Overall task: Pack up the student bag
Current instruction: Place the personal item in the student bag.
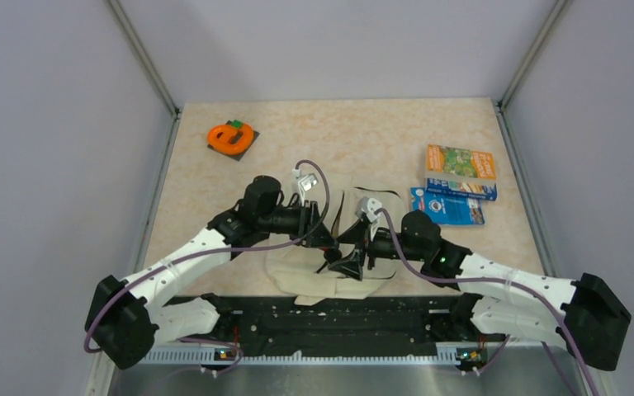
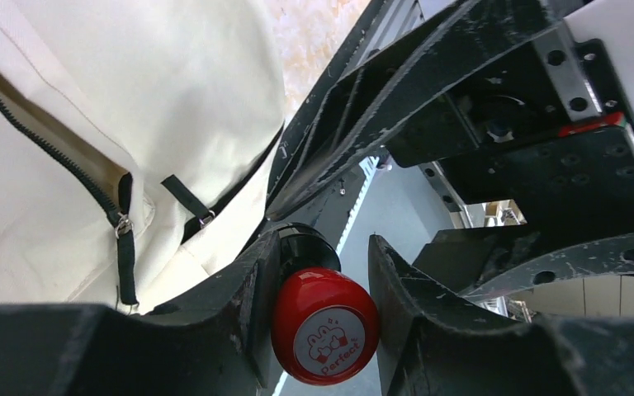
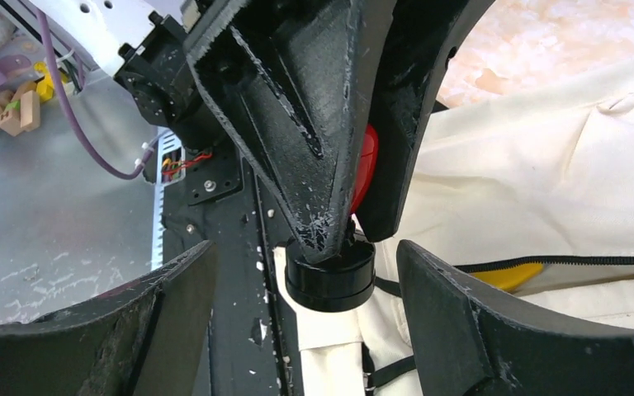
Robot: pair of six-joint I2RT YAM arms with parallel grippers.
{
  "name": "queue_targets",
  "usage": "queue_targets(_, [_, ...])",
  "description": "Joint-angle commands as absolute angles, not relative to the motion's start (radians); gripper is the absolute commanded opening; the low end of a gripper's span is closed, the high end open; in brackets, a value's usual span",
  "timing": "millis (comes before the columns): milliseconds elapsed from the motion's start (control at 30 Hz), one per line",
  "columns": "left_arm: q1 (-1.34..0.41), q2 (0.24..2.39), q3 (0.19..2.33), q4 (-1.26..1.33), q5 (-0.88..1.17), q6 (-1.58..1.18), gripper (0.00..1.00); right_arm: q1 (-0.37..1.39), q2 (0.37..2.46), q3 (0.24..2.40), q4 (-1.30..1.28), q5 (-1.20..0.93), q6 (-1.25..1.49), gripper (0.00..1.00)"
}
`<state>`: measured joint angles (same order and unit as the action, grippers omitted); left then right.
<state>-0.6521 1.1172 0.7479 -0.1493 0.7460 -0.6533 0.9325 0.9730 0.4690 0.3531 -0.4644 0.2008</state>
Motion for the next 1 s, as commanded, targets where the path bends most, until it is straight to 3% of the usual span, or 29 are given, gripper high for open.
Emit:
queue_targets(0, [-0.665,1.091,0.778,-0.060,0.773,-0.678,0.22,0.950,0.990,0.458,0.423,-0.451,0.179,0.78])
queue_targets(333, [-0.680,1.058,0.746,-0.024,0.775,-0.712,0.22,0.951,1.036,0.453,0.487,-0.447,0.209,0.74])
queue_targets(600, [-0.689,1.058,0.746,-0.016,0.775,-0.713,0.22,0.955,1.058,0.467,0.499,-0.460,0.210,0.55])
queue_targets(733, [-0.690,1.058,0.744,-0.012,0.772,-0.714,0.22,0.956,1.075,0.473,0.496,-0.467,0.210,0.41])
queue_targets(867, [-0.692,1.055,0.742,-0.016,0.765,-0.711,0.23,0.956,1.077,0.473,0.498,-0.457,0.216,0.18])
queue_targets(967, [-0.692,1.046,0.750,-0.051,0.719,-0.688,0.33,0.957,1.068,0.468,0.494,-0.423,0.233,0.05])
